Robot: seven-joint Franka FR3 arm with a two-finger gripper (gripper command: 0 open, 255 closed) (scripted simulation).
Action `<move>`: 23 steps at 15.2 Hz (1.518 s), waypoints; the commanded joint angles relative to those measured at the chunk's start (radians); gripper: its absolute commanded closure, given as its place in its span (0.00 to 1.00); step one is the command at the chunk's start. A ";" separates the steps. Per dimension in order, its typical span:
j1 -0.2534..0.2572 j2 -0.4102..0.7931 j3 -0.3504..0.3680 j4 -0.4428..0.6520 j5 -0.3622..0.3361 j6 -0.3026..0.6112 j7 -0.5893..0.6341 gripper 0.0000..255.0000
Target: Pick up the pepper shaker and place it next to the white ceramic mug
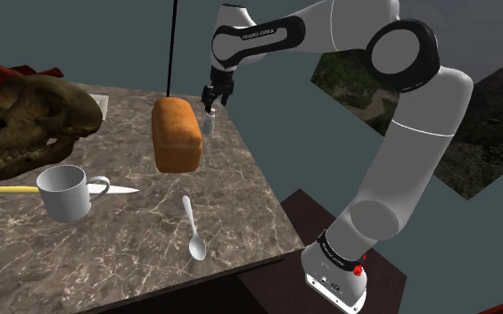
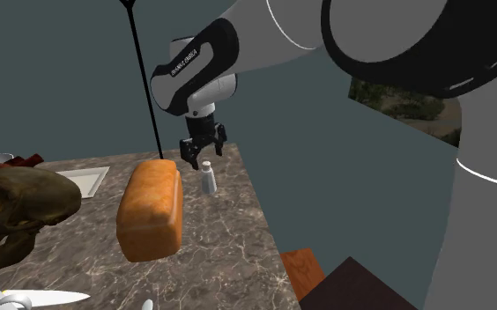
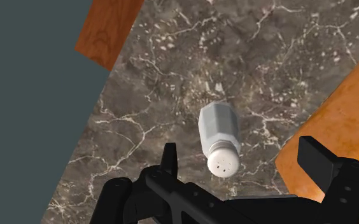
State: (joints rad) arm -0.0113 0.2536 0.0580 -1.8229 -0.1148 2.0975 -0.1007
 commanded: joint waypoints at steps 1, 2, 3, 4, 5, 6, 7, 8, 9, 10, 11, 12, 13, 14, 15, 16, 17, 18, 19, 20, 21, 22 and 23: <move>0.008 0.080 -0.001 0.085 -0.017 0.003 0.010 0.00; 0.008 0.086 -0.002 0.080 -0.018 0.015 0.011 0.00; 0.007 0.091 -0.003 0.074 -0.019 0.026 0.011 0.00; 0.007 0.097 -0.003 0.068 -0.020 0.037 0.012 0.00; 0.007 0.103 -0.004 0.063 -0.021 0.048 0.013 0.00; 0.006 0.109 -0.005 0.058 -0.022 0.059 0.013 0.00; 0.006 0.116 -0.005 0.054 -0.023 0.070 0.014 0.00; 0.005 0.122 -0.006 0.049 -0.024 0.081 0.015 0.00; 0.005 0.126 -0.006 0.046 -0.024 0.088 0.015 0.00; 0.005 0.126 -0.006 0.047 -0.024 0.088 0.015 0.00; 0.005 0.126 -0.006 0.047 -0.024 0.088 0.015 0.00; 0.005 0.126 -0.006 0.047 -0.024 0.088 0.015 0.00; 0.005 0.126 -0.006 0.047 -0.024 0.088 0.015 0.00; 0.005 0.126 -0.006 0.047 -0.024 0.088 0.015 0.00; 0.005 0.126 -0.006 0.047 -0.024 0.088 0.015 0.00; 0.005 0.126 -0.006 0.047 -0.024 0.088 0.015 0.00; 0.005 0.126 -0.006 0.047 -0.024 0.087 0.015 0.00; 0.005 0.126 -0.006 0.047 -0.024 0.087 0.015 1.00; 0.005 0.126 -0.006 0.047 -0.024 0.087 0.015 1.00; 0.005 0.126 -0.006 0.047 -0.024 0.087 0.015 1.00; 0.005 0.126 -0.006 0.046 -0.024 0.088 0.015 1.00; 0.005 0.126 -0.006 0.046 -0.024 0.087 0.015 1.00; 0.005 0.126 -0.006 0.046 -0.024 0.087 0.015 1.00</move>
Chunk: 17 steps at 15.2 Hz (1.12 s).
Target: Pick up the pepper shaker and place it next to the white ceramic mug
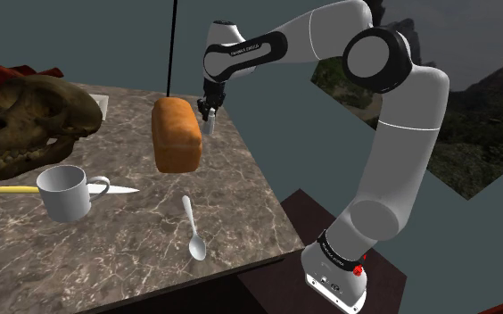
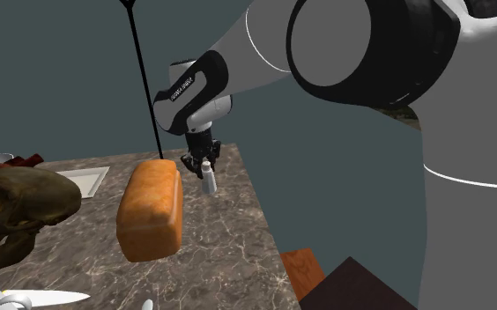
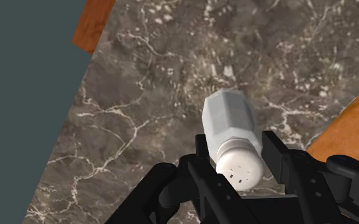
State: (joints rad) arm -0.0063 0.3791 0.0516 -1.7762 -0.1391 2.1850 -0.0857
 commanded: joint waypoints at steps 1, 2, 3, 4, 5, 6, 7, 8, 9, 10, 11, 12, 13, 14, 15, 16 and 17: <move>0.000 0.000 0.000 0.000 0.000 0.000 0.000 1.00; 0.000 0.000 0.000 0.000 0.000 0.000 0.000 1.00; 0.000 0.000 0.000 0.000 0.000 0.000 0.000 1.00; 0.000 0.000 0.000 0.000 0.000 0.000 0.000 1.00; 0.000 -0.006 0.000 0.005 0.001 -0.011 -0.001 1.00; 0.000 -0.012 0.001 0.010 0.002 -0.022 -0.003 1.00; 0.000 -0.017 0.001 0.016 0.004 -0.033 -0.005 1.00; 0.000 -0.023 0.002 0.022 0.005 -0.045 -0.006 1.00; -0.001 -0.028 0.002 0.028 0.006 -0.056 -0.008 1.00; -0.001 -0.033 0.002 0.035 0.007 -0.068 -0.009 1.00; -0.001 -0.038 0.003 0.041 0.008 -0.079 -0.011 1.00; -0.001 -0.043 0.003 0.048 0.009 -0.091 -0.012 1.00; -0.001 -0.048 0.003 0.055 0.010 -0.102 -0.014 1.00; -0.001 -0.052 0.004 0.062 0.011 -0.114 -0.015 1.00; -0.001 -0.056 0.004 0.070 0.012 -0.126 -0.016 1.00; -0.001 -0.061 0.004 0.078 0.013 -0.138 -0.018 1.00; -0.001 -0.064 0.005 0.086 0.014 -0.150 -0.019 1.00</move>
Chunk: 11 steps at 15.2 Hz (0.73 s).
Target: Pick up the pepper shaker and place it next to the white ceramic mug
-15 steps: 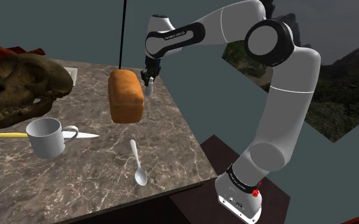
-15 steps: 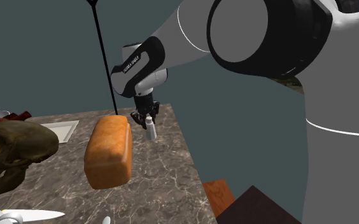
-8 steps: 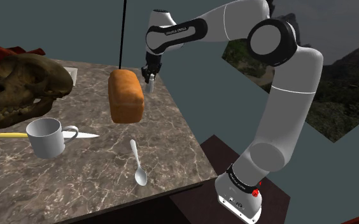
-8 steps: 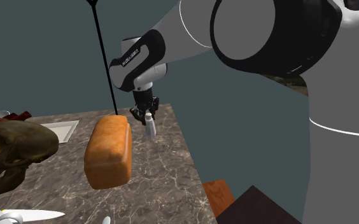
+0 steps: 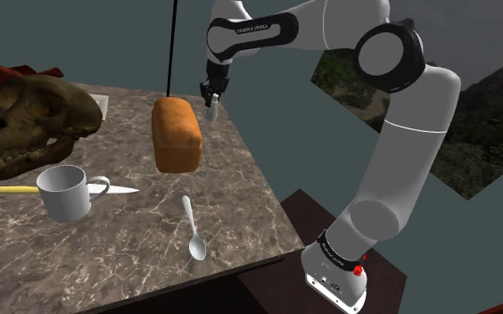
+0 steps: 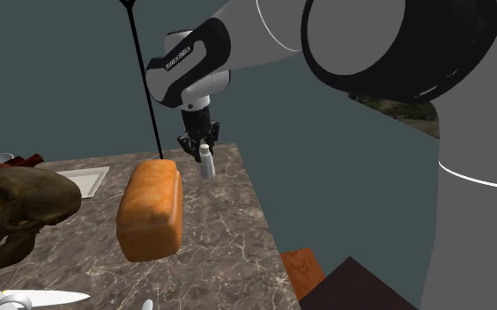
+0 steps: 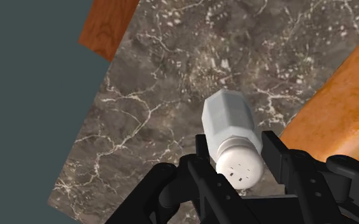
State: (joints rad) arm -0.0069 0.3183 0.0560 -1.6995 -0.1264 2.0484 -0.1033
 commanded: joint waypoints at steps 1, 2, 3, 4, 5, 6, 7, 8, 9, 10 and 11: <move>0.000 -0.007 0.000 0.017 0.002 -0.025 -0.003 1.00; 0.000 -0.011 0.001 0.026 0.003 -0.037 -0.004 1.00; 0.000 -0.014 0.001 0.035 0.003 -0.049 -0.006 1.00; 0.000 -0.017 0.001 0.044 0.004 -0.061 -0.007 1.00; 0.000 -0.020 0.001 0.053 0.005 -0.074 -0.008 1.00; 0.000 -0.023 0.002 0.063 0.006 -0.086 -0.010 1.00; 0.000 -0.026 0.002 0.073 0.006 -0.098 -0.011 1.00; 0.001 -0.028 0.002 0.083 0.007 -0.111 -0.012 1.00; 0.001 -0.030 0.002 0.094 0.008 -0.123 -0.014 1.00; 0.001 -0.032 0.002 0.104 0.008 -0.136 -0.015 1.00; 0.001 -0.033 0.002 0.116 0.009 -0.149 -0.016 1.00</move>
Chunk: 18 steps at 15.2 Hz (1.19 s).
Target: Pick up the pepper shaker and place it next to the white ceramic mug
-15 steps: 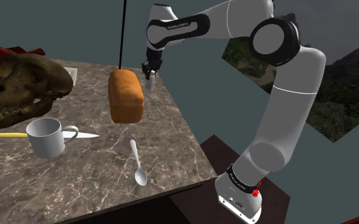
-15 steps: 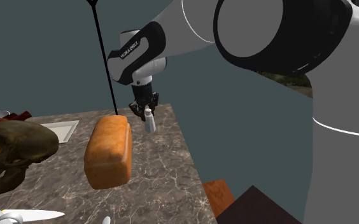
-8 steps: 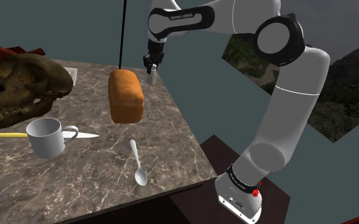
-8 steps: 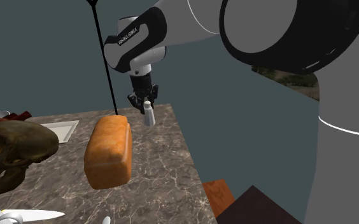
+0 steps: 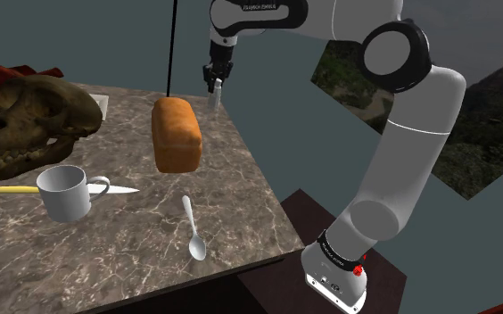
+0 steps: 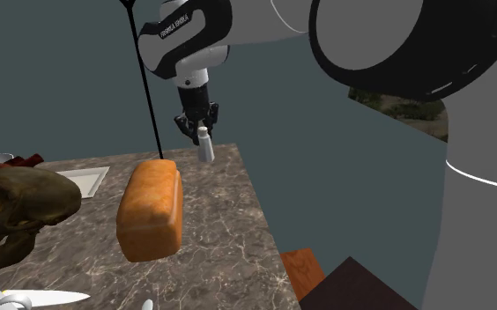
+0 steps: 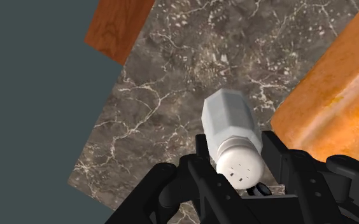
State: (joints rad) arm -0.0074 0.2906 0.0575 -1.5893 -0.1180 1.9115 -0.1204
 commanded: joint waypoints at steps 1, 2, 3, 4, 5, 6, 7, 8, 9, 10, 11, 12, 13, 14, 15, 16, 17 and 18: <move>0.002 -0.007 0.001 0.017 0.001 -0.024 0.000 1.00; 0.002 -0.008 0.001 0.028 0.002 -0.037 -0.002 1.00; 0.002 -0.009 0.001 0.040 0.002 -0.050 -0.003 1.00; 0.002 -0.010 0.002 0.053 0.002 -0.063 -0.004 1.00; 0.002 -0.011 0.002 0.065 0.003 -0.076 -0.005 1.00; 0.003 -0.011 0.002 0.078 0.003 -0.090 -0.006 1.00; 0.003 -0.011 0.002 0.092 0.004 -0.103 -0.008 1.00; 0.003 -0.011 0.002 0.106 0.004 -0.117 -0.009 1.00; 0.003 -0.010 0.002 0.120 0.004 -0.130 -0.010 1.00; 0.004 -0.010 0.002 0.134 0.004 -0.144 -0.011 1.00; 0.004 -0.010 0.002 0.136 0.004 -0.146 -0.012 1.00; 0.015 -0.031 0.009 0.106 0.003 -0.139 0.008 1.00; 0.027 -0.052 0.016 0.078 0.002 -0.133 0.028 1.00; 0.038 -0.071 0.023 0.051 0.001 -0.128 0.047 1.00; 0.050 -0.090 0.031 0.026 0.001 -0.124 0.067 1.00; 0.061 -0.108 0.038 0.003 0.000 -0.120 0.087 1.00; 0.073 -0.124 0.047 -0.019 0.000 -0.117 0.108 1.00; 0.084 -0.140 0.055 -0.039 0.000 -0.114 0.128 1.00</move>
State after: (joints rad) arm 0.0632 0.1612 0.1032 -1.6170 -0.1170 1.7981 -0.0164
